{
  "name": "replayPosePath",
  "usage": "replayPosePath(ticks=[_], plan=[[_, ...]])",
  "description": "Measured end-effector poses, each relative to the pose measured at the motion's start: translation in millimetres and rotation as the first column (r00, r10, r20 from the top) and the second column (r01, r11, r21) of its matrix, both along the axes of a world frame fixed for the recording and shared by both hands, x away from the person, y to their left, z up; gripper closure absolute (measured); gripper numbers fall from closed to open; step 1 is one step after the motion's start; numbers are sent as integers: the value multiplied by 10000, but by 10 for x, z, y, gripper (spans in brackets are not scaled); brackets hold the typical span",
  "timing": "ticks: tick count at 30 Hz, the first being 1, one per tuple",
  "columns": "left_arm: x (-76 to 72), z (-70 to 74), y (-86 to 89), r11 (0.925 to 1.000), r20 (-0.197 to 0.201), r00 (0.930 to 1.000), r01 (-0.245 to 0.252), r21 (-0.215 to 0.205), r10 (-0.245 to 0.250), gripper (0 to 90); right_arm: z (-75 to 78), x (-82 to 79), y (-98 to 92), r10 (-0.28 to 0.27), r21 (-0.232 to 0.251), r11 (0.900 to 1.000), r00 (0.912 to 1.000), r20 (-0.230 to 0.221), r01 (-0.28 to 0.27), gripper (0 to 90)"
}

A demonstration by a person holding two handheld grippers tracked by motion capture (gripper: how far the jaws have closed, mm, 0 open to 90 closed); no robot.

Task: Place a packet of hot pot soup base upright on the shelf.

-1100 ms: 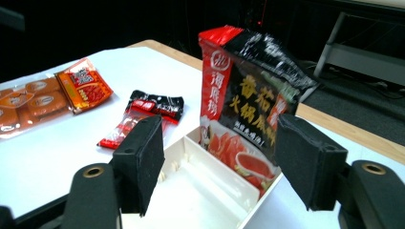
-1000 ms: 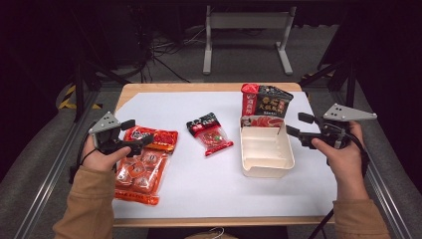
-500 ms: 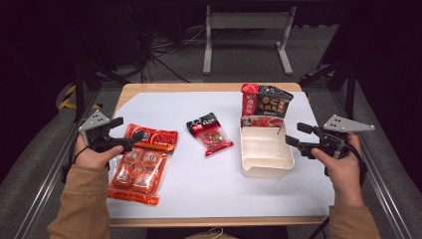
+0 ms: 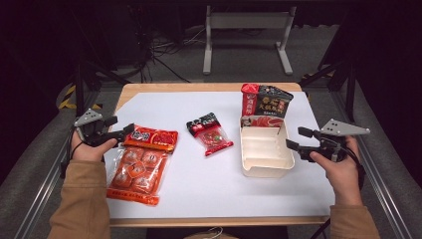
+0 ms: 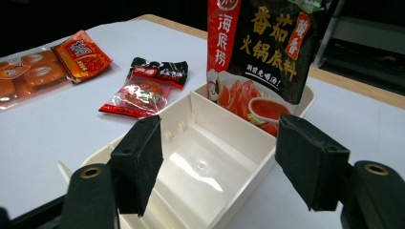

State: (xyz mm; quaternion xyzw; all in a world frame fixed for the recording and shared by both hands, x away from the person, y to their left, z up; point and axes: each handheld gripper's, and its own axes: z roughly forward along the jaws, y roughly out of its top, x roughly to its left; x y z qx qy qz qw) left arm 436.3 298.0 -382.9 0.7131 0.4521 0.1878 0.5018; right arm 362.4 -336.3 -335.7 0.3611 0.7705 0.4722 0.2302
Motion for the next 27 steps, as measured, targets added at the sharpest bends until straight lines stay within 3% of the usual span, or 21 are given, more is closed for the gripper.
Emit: replayPosePath(ticks=[8, 13, 20, 27], plan=[[193, -159, 63, 9954, -506, 9987, -57, 954, 106, 264, -46, 18, 29, 37, -166, 9999, 10000, -63, -38, 327], [311, -272, 43, 9948, -1084, 9937, -186, 1003, 295, 268, -77, 26, 28, -4, -223, 9998, 10000, -81, 2, 327], [482, -444, -4, 9943, -1370, 9889, -436, 974, 567, 231, -106, -4, -8, -149, -287, 9995, 9997, -167, 144, 327], [563, -539, -40, 9952, -1679, 9845, -345, 919, 496, 166, -126, -59, -59, -346, -366, 9988, 9992, -176, 339, 326]])
